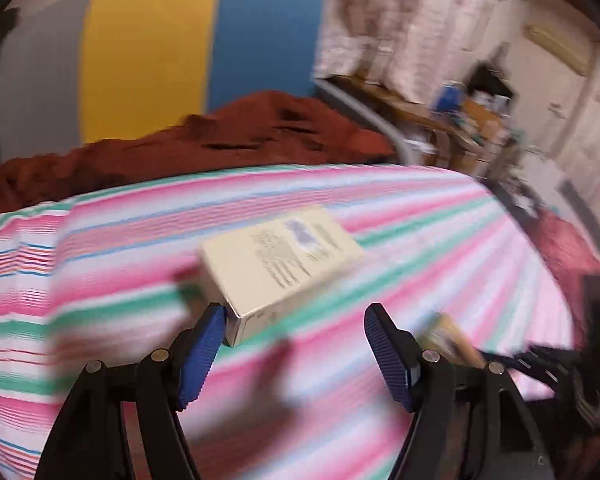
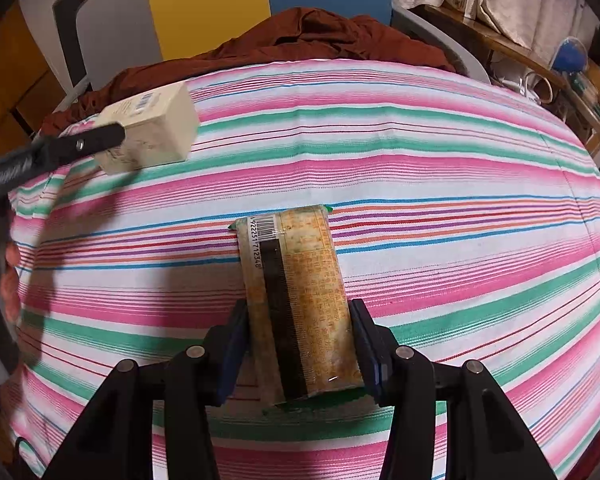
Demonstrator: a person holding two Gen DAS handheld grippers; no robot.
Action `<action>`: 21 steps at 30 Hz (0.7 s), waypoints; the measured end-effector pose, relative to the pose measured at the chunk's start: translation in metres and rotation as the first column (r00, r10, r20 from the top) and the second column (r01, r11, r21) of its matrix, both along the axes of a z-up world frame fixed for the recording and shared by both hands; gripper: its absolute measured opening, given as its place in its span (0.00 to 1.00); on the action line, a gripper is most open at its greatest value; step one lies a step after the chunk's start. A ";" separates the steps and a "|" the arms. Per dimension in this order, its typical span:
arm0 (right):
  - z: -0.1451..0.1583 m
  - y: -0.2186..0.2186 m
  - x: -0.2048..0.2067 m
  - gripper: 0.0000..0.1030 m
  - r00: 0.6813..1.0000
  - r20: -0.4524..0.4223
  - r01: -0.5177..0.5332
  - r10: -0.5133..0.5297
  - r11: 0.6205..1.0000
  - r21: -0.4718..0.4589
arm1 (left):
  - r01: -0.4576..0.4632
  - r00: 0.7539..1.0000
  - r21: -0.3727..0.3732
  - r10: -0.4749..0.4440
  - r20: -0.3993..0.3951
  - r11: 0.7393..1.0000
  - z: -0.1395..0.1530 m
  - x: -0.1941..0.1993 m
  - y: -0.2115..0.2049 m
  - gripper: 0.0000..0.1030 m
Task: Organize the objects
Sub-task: 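Lift the cream box with the left gripper while the right lifts the cracker packet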
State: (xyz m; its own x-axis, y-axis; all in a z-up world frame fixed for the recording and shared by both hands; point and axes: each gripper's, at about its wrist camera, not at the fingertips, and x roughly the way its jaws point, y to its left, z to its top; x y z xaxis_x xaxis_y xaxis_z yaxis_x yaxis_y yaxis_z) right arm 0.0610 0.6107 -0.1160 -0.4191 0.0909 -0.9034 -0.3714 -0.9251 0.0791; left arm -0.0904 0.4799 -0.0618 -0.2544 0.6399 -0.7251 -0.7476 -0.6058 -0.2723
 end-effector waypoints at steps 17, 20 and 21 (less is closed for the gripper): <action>0.000 -0.001 -0.001 0.49 1.000 -0.002 0.029 -0.029 0.999 -0.040 | 0.085 0.944 -0.265 -0.162 -0.286 0.961 0.016 -0.005 0.052 0.86; -0.001 0.003 -0.004 0.49 1.000 -0.002 0.026 -0.026 0.999 -0.039 | 0.086 0.955 -0.296 -0.163 -0.249 0.951 0.000 -0.010 0.059 0.86; -0.001 0.002 -0.005 0.49 1.000 -0.002 0.026 -0.026 0.999 -0.037 | 0.081 0.959 -0.295 -0.155 -0.238 0.952 -0.005 -0.011 0.061 0.86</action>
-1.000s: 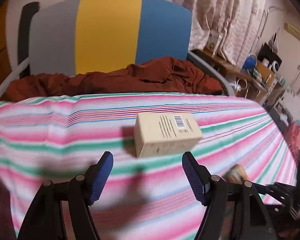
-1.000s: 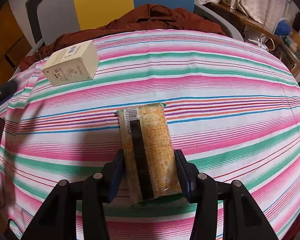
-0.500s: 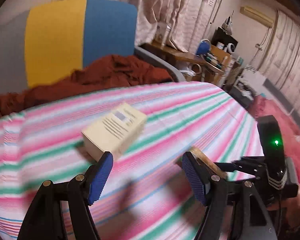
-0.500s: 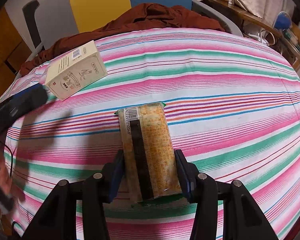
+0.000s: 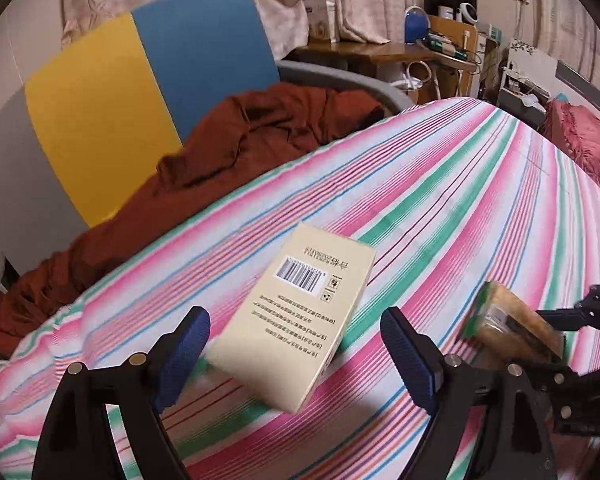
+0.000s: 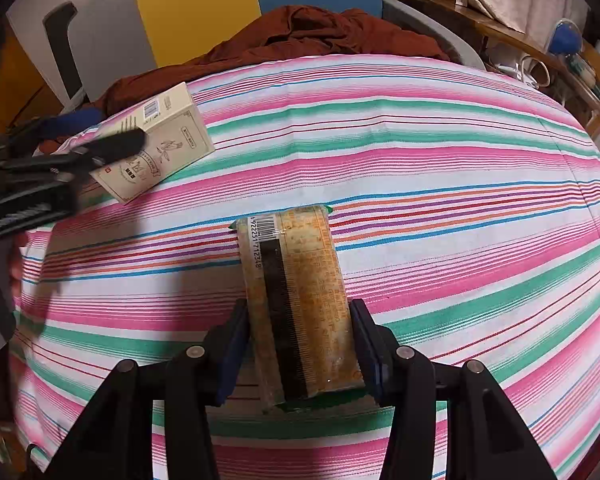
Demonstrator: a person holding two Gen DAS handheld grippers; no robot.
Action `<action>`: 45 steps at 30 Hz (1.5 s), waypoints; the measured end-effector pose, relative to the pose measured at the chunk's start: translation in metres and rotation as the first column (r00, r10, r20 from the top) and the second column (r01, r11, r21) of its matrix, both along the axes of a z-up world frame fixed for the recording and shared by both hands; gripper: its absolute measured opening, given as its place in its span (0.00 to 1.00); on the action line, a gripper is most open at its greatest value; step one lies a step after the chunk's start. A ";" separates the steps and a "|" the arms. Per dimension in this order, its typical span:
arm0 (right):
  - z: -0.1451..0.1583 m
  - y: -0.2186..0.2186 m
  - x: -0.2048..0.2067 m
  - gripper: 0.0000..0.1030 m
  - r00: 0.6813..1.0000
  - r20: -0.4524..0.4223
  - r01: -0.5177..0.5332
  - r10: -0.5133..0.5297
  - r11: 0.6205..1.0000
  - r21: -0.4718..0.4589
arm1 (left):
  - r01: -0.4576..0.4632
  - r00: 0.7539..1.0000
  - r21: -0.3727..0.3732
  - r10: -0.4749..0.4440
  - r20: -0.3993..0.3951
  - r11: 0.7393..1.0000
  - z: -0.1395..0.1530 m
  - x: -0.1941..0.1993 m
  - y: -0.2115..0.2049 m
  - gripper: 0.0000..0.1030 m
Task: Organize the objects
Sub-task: 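Lift the cream box with the left gripper while the right lifts the cracker packet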
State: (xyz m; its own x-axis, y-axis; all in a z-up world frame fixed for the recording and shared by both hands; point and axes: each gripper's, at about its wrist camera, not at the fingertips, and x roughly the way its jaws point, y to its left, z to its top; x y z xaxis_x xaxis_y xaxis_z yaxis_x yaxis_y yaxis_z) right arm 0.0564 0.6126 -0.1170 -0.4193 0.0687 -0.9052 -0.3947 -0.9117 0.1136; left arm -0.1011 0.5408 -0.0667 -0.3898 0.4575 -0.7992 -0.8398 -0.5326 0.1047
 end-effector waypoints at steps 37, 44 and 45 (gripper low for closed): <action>0.007 -0.012 -0.008 0.47 0.999 -0.039 -0.033 0.037 0.994 0.106 | -0.213 0.977 0.172 0.208 0.046 0.962 -0.009 0.109 -0.128 0.48; 0.011 -0.023 -0.006 0.47 0.996 -0.060 -0.059 0.067 0.991 0.120 | -0.257 0.965 0.200 0.261 0.005 0.946 0.011 0.146 -0.188 0.48; 0.012 -0.025 -0.005 0.47 0.995 -0.063 -0.063 0.071 0.991 0.121 | -0.261 0.964 0.198 0.265 0.003 0.945 0.013 0.150 -0.195 0.48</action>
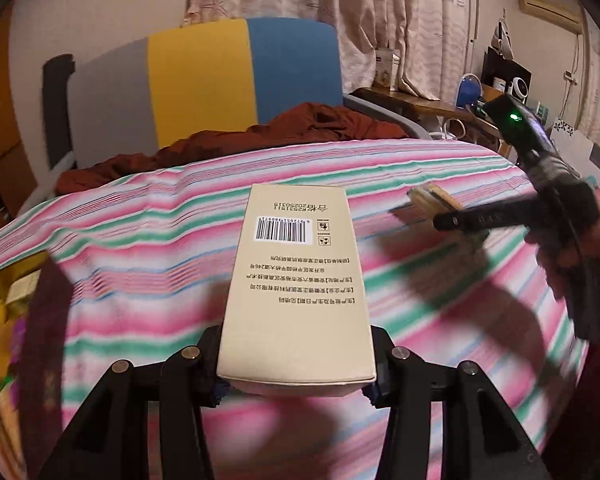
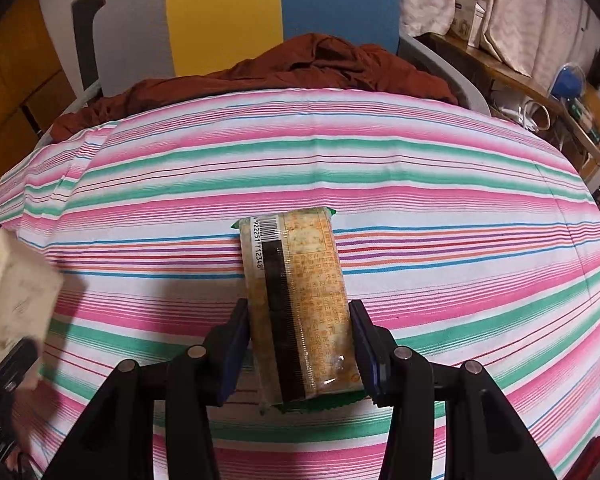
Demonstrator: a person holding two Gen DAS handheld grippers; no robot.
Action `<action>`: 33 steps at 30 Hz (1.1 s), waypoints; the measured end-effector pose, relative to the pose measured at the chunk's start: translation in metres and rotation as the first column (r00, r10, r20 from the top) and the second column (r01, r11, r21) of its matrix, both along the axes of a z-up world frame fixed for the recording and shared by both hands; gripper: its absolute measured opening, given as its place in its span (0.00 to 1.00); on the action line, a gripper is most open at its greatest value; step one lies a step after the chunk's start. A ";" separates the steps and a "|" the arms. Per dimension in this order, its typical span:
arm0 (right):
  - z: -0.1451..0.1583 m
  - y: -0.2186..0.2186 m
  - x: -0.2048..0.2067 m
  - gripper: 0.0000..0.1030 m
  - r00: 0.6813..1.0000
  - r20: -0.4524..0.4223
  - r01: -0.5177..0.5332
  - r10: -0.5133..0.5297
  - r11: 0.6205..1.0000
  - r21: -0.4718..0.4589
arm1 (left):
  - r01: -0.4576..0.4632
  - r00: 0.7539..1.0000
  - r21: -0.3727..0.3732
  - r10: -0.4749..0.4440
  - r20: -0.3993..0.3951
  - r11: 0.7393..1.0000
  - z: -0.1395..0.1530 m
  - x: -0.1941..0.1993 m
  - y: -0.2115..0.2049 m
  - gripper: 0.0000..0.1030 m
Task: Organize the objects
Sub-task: 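Lift the cream box with the left gripper while the right lifts the cracker packet, then carry the cream box and cracker packet over the gold tray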
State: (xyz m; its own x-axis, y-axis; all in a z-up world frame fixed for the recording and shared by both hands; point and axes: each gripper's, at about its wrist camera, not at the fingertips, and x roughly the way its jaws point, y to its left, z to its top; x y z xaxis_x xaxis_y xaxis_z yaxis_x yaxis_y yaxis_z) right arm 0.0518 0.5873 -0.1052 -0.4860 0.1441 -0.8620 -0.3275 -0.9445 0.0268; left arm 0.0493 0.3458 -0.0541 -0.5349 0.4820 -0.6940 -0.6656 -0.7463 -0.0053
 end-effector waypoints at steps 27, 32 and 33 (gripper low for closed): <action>0.035 -0.105 0.014 0.47 0.915 -0.271 -0.249 0.297 0.948 0.199 | -0.505 0.861 0.109 0.491 0.132 0.856 0.021 -0.020 -0.262 0.48; 0.048 -0.133 0.019 0.47 0.884 -0.311 -0.303 0.348 0.935 0.183 | -0.536 0.838 0.088 0.516 0.178 0.840 0.010 -0.031 -0.277 0.48; 0.052 -0.142 0.021 0.47 0.877 -0.315 -0.319 0.362 0.930 0.180 | -0.539 0.834 0.082 0.517 0.194 0.839 0.007 -0.034 -0.278 0.48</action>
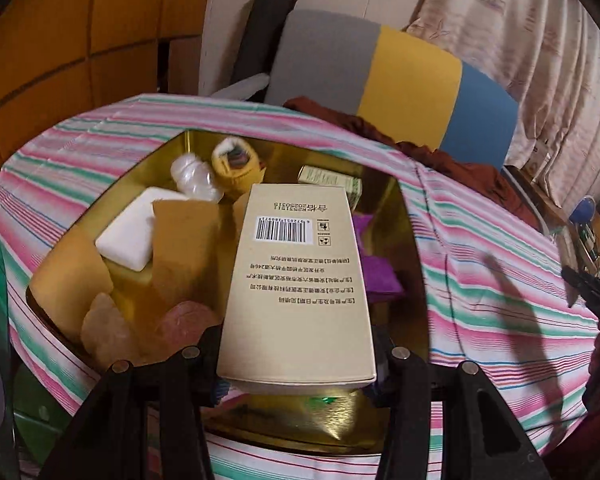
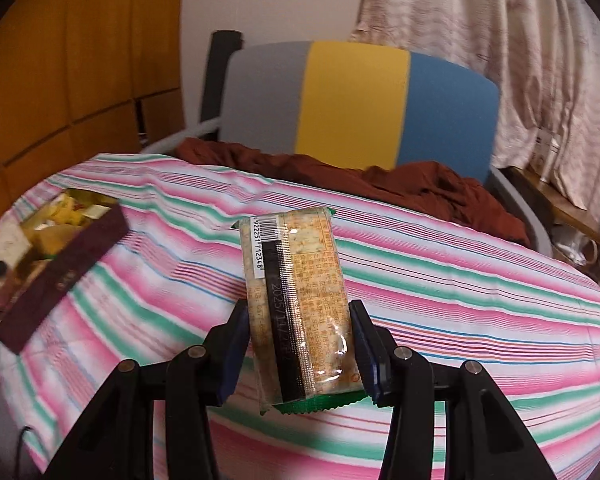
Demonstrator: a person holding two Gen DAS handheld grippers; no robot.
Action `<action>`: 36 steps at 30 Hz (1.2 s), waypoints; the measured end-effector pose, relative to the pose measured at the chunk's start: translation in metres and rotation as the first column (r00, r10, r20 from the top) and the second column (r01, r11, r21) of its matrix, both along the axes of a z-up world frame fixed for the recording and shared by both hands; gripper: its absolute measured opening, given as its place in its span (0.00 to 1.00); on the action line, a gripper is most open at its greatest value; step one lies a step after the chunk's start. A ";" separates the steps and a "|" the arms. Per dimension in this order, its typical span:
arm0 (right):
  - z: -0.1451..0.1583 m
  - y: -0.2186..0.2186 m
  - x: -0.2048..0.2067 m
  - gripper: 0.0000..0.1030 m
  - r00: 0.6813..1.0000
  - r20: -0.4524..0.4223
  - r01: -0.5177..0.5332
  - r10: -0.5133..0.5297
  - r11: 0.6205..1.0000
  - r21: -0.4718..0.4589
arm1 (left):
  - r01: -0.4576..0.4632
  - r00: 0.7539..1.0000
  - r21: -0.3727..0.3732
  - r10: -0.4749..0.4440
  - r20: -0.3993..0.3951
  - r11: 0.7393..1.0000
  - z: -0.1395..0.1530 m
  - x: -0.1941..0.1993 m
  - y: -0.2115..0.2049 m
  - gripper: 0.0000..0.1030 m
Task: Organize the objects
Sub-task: 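Carry the cream box and cracker packet over the gold tray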
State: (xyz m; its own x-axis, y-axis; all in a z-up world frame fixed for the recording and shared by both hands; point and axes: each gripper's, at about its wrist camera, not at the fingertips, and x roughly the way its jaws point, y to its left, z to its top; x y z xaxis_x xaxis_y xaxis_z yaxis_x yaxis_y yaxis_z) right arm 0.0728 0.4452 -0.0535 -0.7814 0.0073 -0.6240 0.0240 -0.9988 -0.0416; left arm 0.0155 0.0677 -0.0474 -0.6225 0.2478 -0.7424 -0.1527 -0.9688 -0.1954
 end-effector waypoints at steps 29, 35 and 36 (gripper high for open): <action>0.029 -0.198 0.005 0.47 0.944 -0.035 -0.329 0.328 0.923 -0.200 | -0.050 0.999 0.045 0.050 -0.016 0.998 0.012 0.002 -0.026 0.59; 0.016 -0.229 -0.011 0.47 0.931 0.037 -0.345 0.362 0.910 -0.229 | -0.094 0.994 0.114 0.099 -0.040 0.989 0.019 0.001 -0.050 0.59; 0.014 -0.234 -0.015 0.47 0.931 0.046 -0.343 0.363 0.911 -0.229 | -0.103 0.993 0.118 0.108 -0.038 0.988 0.019 0.000 -0.054 0.59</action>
